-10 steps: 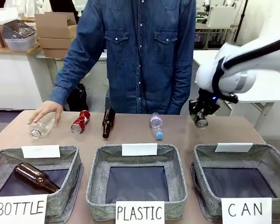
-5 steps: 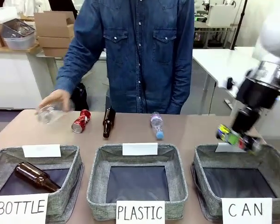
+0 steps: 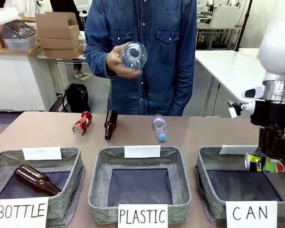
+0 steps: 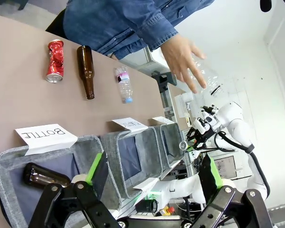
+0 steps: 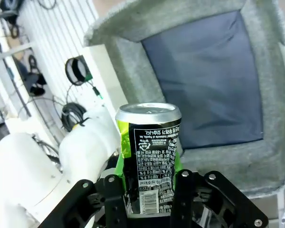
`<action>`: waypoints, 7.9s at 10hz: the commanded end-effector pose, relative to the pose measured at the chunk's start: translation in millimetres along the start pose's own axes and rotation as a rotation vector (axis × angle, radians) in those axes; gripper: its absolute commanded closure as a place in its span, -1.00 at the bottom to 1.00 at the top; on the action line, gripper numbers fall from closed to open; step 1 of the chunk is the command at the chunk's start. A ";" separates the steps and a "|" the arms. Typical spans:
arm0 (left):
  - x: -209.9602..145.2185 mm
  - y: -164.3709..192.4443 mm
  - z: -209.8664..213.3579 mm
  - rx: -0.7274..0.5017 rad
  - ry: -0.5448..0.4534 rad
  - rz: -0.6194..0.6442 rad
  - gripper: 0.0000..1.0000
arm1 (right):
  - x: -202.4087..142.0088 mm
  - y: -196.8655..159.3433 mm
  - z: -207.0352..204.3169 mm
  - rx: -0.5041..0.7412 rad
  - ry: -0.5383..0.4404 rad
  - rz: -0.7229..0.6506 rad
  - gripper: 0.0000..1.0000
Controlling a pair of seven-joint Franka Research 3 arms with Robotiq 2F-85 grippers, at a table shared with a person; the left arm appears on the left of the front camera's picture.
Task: Sort the can waste into the basket.
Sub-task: Pick up the can waste from the table and place it in the right Fabric basket.
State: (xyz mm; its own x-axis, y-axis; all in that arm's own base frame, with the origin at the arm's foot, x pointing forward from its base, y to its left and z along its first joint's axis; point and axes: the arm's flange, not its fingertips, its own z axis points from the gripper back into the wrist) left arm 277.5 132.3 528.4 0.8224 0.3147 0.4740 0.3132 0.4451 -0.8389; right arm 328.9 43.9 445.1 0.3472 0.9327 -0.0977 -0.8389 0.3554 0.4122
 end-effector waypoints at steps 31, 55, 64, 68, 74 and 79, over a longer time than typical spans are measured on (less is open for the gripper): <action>-1.3 -0.5 -2.4 -0.015 -0.010 -0.019 -1.00 | -90.7 -49.0 71.4 0.729 -1.127 -0.587 -1.00; 127.6 67.3 -150.3 0.525 0.182 -0.099 -1.00 | -90.7 -49.0 71.4 0.729 -1.127 -0.587 -1.00; 99.8 66.3 -95.3 0.380 0.188 -0.075 -1.00 | -90.7 -49.0 71.4 0.729 -1.127 -0.587 -1.00; 73.0 88.9 -26.8 0.311 -0.013 0.072 -1.00 | -90.7 -49.0 71.4 0.729 -1.127 -0.587 -1.00; 88.3 92.5 -17.3 0.332 0.097 0.104 -1.00 | -90.7 -49.0 71.4 0.729 -1.127 -0.587 -1.00; 39.1 84.9 110.4 0.309 0.119 0.171 -1.00 | -90.7 -49.0 71.4 0.729 -1.127 -0.587 -1.00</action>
State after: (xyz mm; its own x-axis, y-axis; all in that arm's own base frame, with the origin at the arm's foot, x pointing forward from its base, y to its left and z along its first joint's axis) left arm 284.2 278.5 506.0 0.9112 0.3074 0.2742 0.0120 0.6455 -0.7637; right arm 368.6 -59.6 497.2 0.9841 -0.0084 0.1773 -0.1707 0.2304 0.9580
